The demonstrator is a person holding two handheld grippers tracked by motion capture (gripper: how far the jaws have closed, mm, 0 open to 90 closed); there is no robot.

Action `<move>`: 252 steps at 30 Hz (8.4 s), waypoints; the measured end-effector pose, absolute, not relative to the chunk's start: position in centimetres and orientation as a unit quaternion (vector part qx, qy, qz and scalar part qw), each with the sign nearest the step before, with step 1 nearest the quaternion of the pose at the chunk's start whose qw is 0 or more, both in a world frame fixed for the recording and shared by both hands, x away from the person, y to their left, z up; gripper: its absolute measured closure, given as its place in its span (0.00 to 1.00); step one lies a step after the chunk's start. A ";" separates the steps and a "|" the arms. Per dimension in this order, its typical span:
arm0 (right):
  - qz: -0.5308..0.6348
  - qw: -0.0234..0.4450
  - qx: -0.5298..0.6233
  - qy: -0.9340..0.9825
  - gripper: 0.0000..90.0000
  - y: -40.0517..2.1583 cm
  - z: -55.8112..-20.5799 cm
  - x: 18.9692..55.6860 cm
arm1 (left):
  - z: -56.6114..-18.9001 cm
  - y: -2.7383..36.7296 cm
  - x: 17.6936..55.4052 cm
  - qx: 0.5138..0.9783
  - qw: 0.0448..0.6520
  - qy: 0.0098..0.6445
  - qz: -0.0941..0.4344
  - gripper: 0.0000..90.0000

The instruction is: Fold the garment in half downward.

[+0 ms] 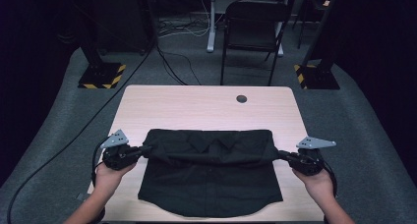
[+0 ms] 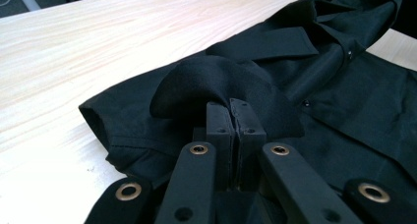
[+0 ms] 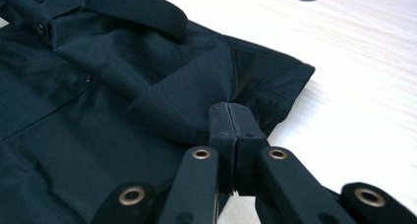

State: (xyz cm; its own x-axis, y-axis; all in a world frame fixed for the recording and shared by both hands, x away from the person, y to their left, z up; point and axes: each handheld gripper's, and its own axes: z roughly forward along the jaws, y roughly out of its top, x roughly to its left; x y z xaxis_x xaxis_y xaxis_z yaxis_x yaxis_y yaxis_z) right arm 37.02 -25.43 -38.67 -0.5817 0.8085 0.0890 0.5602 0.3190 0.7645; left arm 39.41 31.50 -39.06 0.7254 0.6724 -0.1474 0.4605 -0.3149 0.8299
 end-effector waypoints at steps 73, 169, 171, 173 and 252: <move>0.353 0.131 0.463 0.803 0.67 -25.4 -43.6 35.3 | -43.7 31.1 38.0 0.833 0.407 0.363 0.090 0.67; 0.362 0.090 0.469 0.800 0.25 -21.2 -47.8 44.8 | -48.0 28.2 48.0 0.835 0.381 0.394 0.033 0.11; 0.361 0.092 0.470 0.801 0.24 -21.1 -47.8 44.8 | -48.0 28.1 48.0 0.834 0.383 0.396 0.032 0.09; 0.360 0.093 0.470 0.800 0.22 -21.0 -47.9 44.7 | -48.0 28.0 47.9 0.834 0.382 0.397 0.032 0.07; 0.383 0.107 0.420 0.816 0.96 -21.7 -43.3 47.0 | -45.2 29.1 51.6 0.832 0.359 0.417 0.073 0.96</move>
State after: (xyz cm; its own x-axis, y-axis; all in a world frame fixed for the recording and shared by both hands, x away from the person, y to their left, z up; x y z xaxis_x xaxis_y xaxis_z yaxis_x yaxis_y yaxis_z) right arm 47.00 -21.68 -43.28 -0.6252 0.7664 0.1475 0.6029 0.3542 0.7149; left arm 51.60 29.07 -45.20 0.6413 0.7462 -0.1786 0.6421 -0.3944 0.6574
